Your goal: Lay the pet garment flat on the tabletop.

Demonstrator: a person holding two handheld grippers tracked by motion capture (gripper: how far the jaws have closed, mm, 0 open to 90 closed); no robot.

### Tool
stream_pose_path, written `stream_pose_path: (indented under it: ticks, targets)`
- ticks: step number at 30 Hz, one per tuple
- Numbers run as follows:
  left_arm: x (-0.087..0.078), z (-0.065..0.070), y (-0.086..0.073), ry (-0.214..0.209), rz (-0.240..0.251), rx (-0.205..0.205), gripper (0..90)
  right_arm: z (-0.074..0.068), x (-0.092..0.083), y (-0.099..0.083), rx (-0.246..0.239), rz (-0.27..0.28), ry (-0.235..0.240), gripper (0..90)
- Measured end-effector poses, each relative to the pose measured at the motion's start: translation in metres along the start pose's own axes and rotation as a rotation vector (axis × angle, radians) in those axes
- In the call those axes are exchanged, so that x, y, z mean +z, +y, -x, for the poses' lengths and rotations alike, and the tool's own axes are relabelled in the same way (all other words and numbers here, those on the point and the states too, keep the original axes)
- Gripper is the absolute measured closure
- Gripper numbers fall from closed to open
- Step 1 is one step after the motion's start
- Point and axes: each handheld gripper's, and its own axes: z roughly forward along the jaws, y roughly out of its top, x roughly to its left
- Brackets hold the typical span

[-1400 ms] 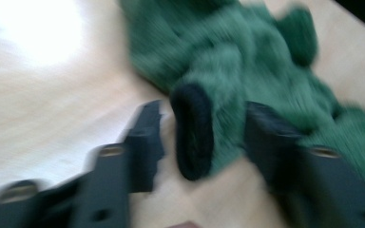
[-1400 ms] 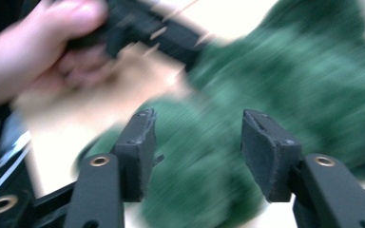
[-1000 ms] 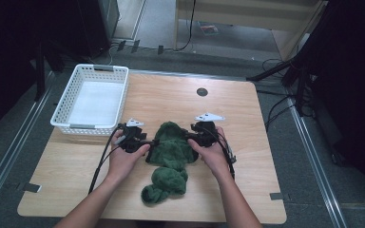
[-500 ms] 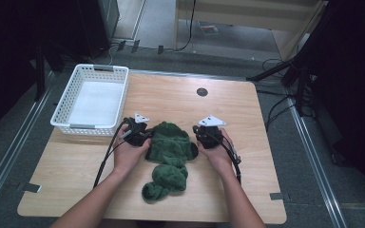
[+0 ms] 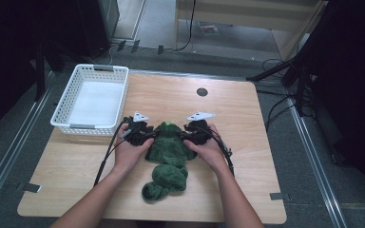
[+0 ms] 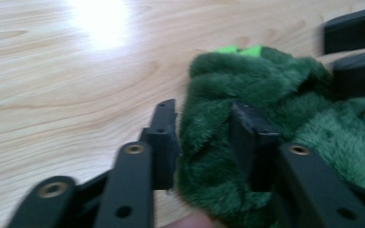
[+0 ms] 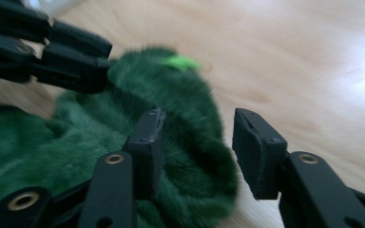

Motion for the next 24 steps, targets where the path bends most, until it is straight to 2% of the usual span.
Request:
stream_pose_path:
  ticks: [1, 3, 4, 7, 8, 9, 11, 12, 13, 14, 16, 17, 21, 22, 24]
  targets:
    - [0.002, 0.002, 0.0, 0.003, -0.006, 0.019, 68.0, -0.001, 0.007, -0.001, -0.013, -0.026, -0.007, 60.5]
    - [0.004, 0.005, -0.002, -0.002, -0.023, 0.056, 72.4, -0.003, 0.014, -0.005, -0.05, -0.06, -0.071, 80.2]
    - [0.005, 0.006, -0.003, 0.005, -0.038, 0.083, 72.8, -0.002, 0.014, -0.008, -0.049, -0.06, -0.085, 87.7]
    - [0.006, 0.007, -0.006, 0.02, -0.061, 0.146, 76.4, 0.005, 0.008, -0.017, -0.038, -0.044, -0.126, 90.0]
    - [0.006, 0.007, -0.006, 0.018, -0.061, 0.155, 76.6, 0.008, 0.005, -0.021, -0.033, -0.049, -0.137, 90.0]
    - [0.006, 0.007, -0.006, 0.009, -0.058, 0.158, 76.4, 0.011, 0.002, -0.026, -0.018, -0.038, -0.117, 90.0]
    - [0.004, 0.007, -0.005, -0.033, -0.054, 0.164, 67.9, 0.016, -0.005, -0.03, -0.008, -0.042, -0.112, 87.4]
    - [0.001, 0.005, -0.005, -0.058, -0.038, 0.151, 60.0, 0.019, -0.009, -0.031, -0.002, -0.043, -0.086, 79.7]
    - [-0.003, 0.002, -0.004, -0.09, -0.019, 0.13, 53.9, 0.023, -0.014, -0.031, 0.015, -0.032, -0.036, 72.9]
    - [-0.007, -0.001, -0.002, -0.107, 0.006, 0.087, 49.9, 0.025, -0.019, -0.029, 0.024, -0.014, 0.002, 69.0]
    - [-0.014, -0.011, 0.004, -0.096, 0.064, -0.028, 46.6, 0.029, -0.031, -0.024, 0.04, 0.041, 0.035, 65.2]
    - [-0.014, -0.012, 0.005, -0.091, 0.069, -0.046, 46.5, 0.032, -0.035, -0.019, 0.083, 0.08, 0.046, 64.6]
    - [-0.009, -0.014, 0.011, -0.067, 0.064, -0.163, 49.3, 0.034, -0.029, -0.008, 0.155, 0.122, 0.024, 64.7]
    - [-0.007, -0.013, 0.011, -0.064, 0.053, -0.175, 49.8, 0.033, -0.024, -0.006, 0.171, 0.115, 0.01, 64.1]
    - [0.002, -0.006, 0.008, -0.047, -0.003, -0.156, 49.9, 0.03, -0.012, -0.005, 0.193, 0.081, -0.004, 64.1]
